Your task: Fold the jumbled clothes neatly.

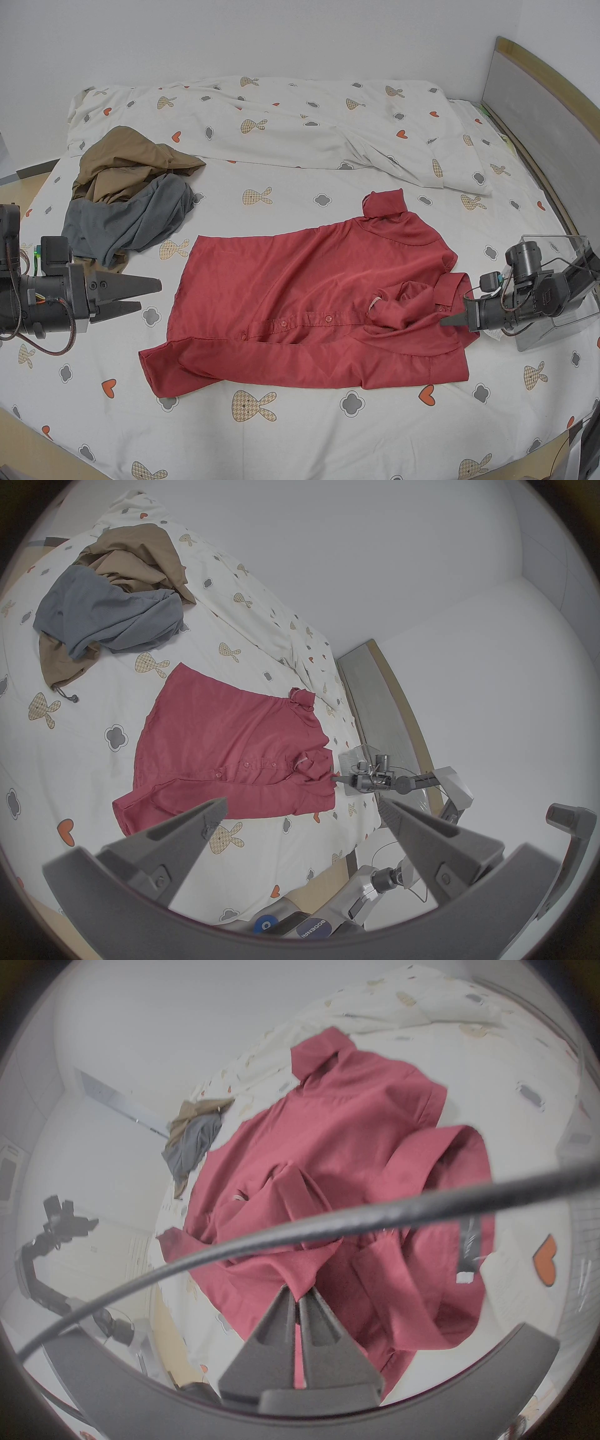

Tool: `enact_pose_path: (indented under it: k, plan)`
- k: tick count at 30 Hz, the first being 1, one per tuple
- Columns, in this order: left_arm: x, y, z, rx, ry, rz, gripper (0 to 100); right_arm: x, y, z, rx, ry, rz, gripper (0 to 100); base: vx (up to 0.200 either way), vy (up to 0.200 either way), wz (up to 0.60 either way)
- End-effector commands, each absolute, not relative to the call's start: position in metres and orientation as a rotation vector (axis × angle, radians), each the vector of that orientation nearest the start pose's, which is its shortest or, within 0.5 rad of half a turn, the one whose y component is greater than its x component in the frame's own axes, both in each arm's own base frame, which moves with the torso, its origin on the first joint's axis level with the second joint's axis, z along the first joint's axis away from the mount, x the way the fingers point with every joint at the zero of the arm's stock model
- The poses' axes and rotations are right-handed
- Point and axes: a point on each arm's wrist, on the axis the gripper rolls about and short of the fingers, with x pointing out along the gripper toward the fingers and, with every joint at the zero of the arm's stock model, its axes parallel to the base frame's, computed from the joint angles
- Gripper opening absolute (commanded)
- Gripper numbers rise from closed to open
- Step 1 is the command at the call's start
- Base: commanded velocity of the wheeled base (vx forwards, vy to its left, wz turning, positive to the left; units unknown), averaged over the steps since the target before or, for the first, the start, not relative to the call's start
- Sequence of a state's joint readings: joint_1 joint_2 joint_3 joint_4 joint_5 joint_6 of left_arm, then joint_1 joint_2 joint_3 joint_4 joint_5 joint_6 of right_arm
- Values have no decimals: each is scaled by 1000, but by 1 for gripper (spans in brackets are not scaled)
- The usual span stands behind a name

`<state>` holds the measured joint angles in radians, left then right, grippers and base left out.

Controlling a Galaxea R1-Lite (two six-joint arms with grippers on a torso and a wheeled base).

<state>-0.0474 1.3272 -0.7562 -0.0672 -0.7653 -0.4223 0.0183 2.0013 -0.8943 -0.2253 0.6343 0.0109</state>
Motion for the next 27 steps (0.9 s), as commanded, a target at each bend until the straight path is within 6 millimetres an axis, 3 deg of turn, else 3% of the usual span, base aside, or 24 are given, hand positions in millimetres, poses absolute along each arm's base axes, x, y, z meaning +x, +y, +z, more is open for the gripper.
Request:
enact_pose_path:
  k: [1, 11, 14, 27]
  plan:
    - [201, -25, 212, -575, 656, -684, 100, 329, 4, 121, 297, 722, 558, 0, 0, 0, 0]
    - [200, -25, 206, -530, 656, -695, 100, 349, -6, 153, 295, 664, 533, 0, 0, 0, 0]
    - [200, -25, 205, -519, 658, -699, 100, 356, -5, 155, 298, 676, 533, 0, 0, 0, 0]
    - [202, -25, 203, -519, 665, -696, 100, 370, 7, 127, 299, 766, 522, 0, 0, 0, 0]
